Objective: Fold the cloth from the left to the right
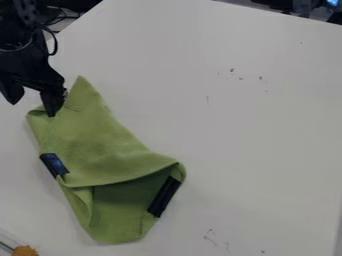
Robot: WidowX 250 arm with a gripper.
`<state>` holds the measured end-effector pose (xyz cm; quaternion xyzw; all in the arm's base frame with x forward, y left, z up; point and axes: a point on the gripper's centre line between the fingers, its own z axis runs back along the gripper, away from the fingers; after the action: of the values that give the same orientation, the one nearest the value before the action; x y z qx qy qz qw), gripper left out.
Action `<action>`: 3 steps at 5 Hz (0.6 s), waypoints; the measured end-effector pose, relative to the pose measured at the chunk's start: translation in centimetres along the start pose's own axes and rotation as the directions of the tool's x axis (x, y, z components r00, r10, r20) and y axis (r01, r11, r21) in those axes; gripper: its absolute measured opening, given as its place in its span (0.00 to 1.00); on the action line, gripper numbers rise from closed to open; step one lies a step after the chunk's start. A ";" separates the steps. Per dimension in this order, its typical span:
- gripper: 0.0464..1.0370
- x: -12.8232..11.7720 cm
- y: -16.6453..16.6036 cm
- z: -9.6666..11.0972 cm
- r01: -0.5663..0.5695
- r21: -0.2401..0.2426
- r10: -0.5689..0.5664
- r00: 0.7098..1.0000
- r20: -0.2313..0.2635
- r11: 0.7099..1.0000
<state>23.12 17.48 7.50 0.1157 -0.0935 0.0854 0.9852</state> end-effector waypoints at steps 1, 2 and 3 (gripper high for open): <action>0.96 -0.5 -0.4 -0.7 -0.001 -0.016 0.001 1.000 -0.025 1.000; 0.96 -0.9 -1.2 -1.2 -0.013 -0.045 0.013 1.000 -0.006 0.999; 0.96 -1.6 -0.9 -0.5 -0.062 -0.054 0.064 0.997 0.050 0.997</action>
<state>21.84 16.50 6.56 0.0888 -0.1247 0.1110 0.9820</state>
